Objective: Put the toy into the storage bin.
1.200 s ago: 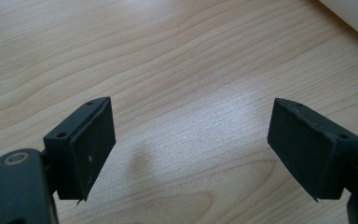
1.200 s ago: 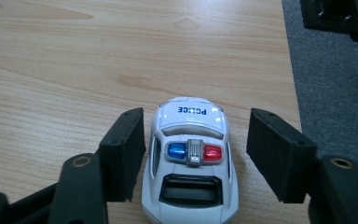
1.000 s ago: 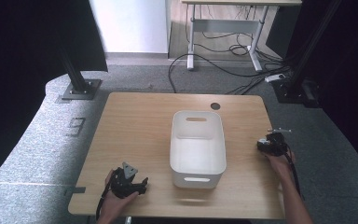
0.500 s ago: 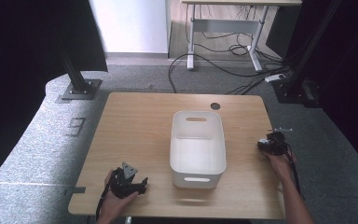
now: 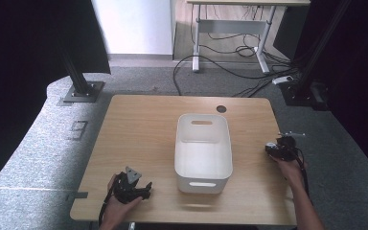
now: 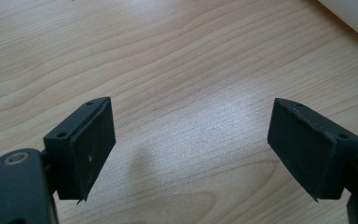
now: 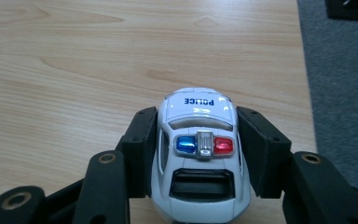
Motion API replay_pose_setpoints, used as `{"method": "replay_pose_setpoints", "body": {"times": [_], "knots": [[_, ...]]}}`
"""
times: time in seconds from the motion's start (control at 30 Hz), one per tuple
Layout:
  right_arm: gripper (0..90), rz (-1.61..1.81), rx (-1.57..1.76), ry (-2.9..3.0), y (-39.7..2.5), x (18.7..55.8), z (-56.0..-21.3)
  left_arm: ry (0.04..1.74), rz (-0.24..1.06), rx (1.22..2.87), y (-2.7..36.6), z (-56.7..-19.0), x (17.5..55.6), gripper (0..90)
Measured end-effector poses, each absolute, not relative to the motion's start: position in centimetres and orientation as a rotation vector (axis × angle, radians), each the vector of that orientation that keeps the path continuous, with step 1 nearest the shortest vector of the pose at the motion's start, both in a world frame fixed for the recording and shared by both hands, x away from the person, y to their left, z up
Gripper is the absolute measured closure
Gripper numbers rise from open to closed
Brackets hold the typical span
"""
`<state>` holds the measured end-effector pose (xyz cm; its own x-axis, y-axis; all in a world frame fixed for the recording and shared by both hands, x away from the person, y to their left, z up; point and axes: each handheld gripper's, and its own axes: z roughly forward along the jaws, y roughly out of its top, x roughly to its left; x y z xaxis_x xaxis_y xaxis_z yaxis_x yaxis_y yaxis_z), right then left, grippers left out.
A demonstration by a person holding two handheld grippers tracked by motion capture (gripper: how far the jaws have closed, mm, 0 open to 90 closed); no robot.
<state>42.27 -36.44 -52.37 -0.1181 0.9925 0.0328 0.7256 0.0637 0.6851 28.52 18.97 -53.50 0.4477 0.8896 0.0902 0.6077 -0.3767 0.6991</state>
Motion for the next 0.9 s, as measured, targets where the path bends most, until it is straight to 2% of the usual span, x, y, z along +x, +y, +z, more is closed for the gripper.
{"method": "replay_pose_setpoints", "body": {"times": [0.9], "knots": [[50.2,0.958,1.639,1.86,-35.2,38.3,-47.7,1.249,0.629,2.097,19.1,-53.2,28.4,15.1]]}}
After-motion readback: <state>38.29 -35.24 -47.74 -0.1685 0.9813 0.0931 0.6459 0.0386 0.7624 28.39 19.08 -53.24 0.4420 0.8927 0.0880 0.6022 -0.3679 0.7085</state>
